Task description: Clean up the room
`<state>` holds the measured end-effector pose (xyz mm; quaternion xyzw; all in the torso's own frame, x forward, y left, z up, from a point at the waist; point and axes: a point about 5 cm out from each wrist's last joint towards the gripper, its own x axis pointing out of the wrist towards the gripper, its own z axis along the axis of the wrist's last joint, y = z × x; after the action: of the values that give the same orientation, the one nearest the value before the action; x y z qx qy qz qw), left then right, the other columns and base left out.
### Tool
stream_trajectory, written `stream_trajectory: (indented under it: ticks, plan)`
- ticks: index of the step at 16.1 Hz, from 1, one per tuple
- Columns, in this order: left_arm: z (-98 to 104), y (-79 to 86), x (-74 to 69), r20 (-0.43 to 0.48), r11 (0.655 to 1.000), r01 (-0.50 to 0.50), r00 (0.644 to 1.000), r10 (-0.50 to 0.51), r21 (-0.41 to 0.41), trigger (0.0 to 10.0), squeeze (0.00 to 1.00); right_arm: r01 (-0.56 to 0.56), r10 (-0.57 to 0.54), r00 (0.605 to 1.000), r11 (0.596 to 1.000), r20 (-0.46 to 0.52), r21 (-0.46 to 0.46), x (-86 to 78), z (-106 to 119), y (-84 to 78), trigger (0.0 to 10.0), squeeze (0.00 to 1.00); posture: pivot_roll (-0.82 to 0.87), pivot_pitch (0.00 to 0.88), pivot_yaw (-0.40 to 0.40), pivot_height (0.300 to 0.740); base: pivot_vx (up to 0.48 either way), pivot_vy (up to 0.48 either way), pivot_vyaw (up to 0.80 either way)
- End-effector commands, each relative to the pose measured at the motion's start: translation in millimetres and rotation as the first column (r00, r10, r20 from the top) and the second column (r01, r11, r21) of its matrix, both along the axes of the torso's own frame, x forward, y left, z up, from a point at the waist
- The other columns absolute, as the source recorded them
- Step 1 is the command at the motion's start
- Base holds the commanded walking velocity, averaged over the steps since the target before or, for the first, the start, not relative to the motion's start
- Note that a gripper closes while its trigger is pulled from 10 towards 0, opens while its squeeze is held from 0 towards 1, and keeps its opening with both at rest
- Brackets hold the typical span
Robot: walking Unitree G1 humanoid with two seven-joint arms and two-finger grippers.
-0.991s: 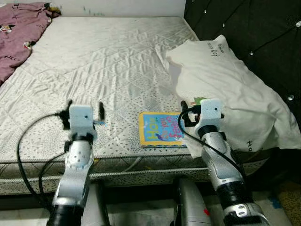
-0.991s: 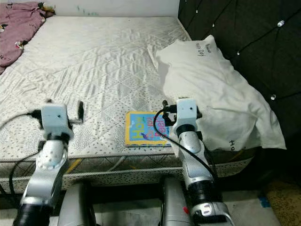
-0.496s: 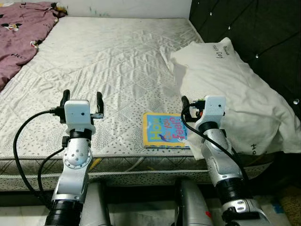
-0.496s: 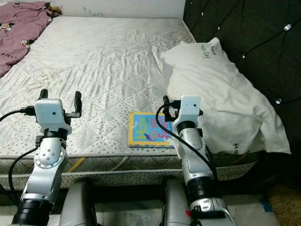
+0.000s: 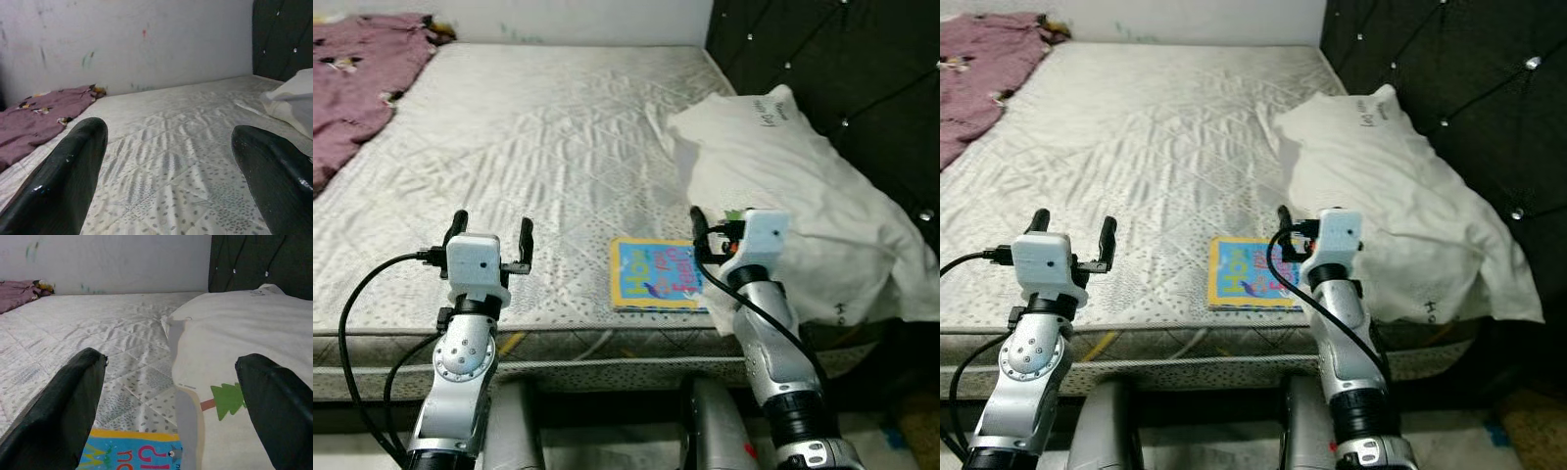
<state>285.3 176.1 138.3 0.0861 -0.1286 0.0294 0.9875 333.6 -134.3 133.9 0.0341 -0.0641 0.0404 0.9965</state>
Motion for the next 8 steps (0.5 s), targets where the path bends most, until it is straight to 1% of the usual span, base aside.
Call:
stream_trajectory:
  ticks: [1,2,3,5,8]
  plan:
    - [3,-6.8,4.4,0.001,0.999,0.031,1.0,-0.031,0.021,10.0,0.0,0.018,-0.018,1.0,1.0,0.008,0.001,-1.6,3,-4.1,10.0,0.0,-0.03,0.0,0.011,0.578,0.0,0.0,0.0]
    - [2,-11.6,5.7,-0.012,0.999,0.05,0.999,-0.05,0.006,10.0,0.0,0.02,-0.02,1.0,1.0,0.01,0.0,-2.5,3,-5.1,10.0,0.0,-0.04,0.0,0.018,0.593,0.0,0.0,0.0]
    - [2,-15.8,4.1,-0.017,0.998,0.065,0.998,-0.066,-0.011,10.0,0.0,0.026,-0.026,1.0,1.0,0.013,0.003,-4.8,4,-6.8,10.0,0.0,-0.05,0.0,0.025,0.608,0.0,0.0,0.0]
    - [0,-20.5,1.1,-0.025,0.996,0.088,0.996,-0.088,-0.013,10.0,0.0,0.043,-0.043,0.999,0.999,0.006,0.004,-8.2,3,-9.9,10.0,0.0,-0.06,0.0,0.023,0.638,0.0,0.0,0.0]
    - [6,-8.9,2.9,-0.01,1.0,0.015,1.0,-0.015,-0.003,10.0,0.0,0.054,-0.054,0.999,0.999,-0.005,0.004,-10.8,2,-10.1,10.0,0.0,-0.06,0.001,0.021,0.672,0.0,0.0,0.0]
